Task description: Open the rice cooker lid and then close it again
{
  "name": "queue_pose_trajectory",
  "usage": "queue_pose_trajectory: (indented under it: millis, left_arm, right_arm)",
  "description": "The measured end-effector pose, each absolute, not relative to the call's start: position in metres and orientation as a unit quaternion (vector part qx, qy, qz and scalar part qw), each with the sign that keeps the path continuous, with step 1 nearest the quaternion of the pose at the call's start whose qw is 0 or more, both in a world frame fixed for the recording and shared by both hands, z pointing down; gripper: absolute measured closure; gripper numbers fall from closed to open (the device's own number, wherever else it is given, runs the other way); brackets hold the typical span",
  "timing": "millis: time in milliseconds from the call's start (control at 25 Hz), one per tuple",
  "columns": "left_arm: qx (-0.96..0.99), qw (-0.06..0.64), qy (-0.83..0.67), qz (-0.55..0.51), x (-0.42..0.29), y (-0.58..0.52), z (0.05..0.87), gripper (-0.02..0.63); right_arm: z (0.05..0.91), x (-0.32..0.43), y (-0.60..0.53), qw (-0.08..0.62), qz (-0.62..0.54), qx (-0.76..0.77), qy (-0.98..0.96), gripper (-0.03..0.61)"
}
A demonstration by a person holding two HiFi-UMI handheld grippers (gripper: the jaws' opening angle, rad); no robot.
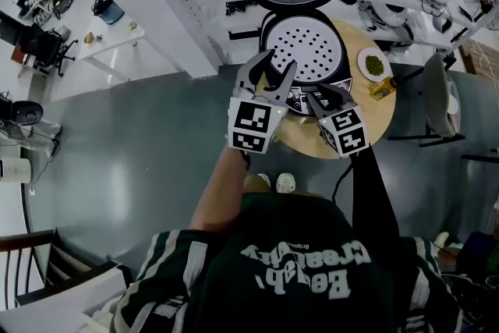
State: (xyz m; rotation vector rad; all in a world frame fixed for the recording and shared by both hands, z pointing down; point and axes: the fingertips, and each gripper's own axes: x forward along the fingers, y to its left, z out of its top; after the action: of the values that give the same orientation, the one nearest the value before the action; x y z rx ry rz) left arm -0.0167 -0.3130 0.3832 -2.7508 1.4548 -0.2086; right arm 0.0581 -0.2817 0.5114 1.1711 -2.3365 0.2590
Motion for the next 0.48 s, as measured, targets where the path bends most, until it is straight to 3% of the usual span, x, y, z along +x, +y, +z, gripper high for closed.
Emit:
queue_pose_trajectory:
  millis: [480]
  left_arm:
    - [-0.870, 0.023, 0.486, -0.078, -0.039, -0.327, 0.377, 0.440]
  right_arm:
    - [0.483, 0.062, -0.295, 0.220, 0.092, 0.426, -0.873, 0.438]
